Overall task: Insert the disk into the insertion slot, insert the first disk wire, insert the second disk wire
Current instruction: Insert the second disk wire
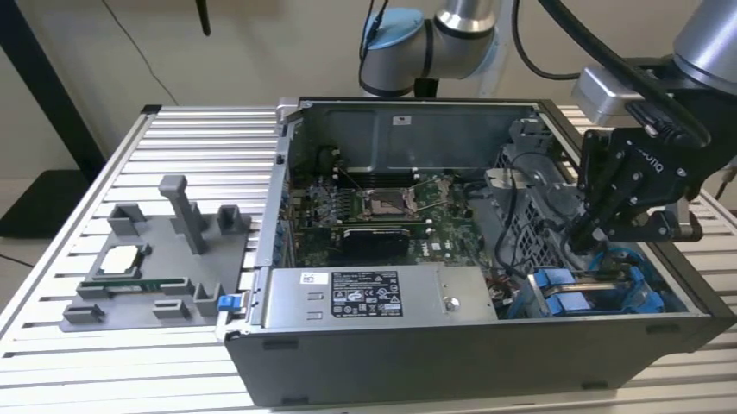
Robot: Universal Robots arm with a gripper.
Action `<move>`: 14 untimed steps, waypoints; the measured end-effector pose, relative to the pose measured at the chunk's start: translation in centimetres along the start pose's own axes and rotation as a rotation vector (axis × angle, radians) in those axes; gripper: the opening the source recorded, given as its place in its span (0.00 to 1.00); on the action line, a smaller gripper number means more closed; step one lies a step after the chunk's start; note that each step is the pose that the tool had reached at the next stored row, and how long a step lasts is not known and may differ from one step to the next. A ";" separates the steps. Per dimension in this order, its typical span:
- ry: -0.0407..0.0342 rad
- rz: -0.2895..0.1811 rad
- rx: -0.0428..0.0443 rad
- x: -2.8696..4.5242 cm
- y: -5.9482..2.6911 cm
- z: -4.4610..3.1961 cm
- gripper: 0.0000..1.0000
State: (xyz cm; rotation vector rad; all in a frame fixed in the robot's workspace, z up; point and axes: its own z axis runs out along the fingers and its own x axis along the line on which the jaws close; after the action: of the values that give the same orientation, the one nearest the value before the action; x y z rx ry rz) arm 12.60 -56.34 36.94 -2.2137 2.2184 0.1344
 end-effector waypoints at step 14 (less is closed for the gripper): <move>0.0001 -0.005 0.0739 1.46 -0.03 0.67 0.00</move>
State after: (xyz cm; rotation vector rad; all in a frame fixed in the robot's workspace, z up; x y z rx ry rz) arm 12.58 -57.75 36.17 -2.1818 2.1798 0.0514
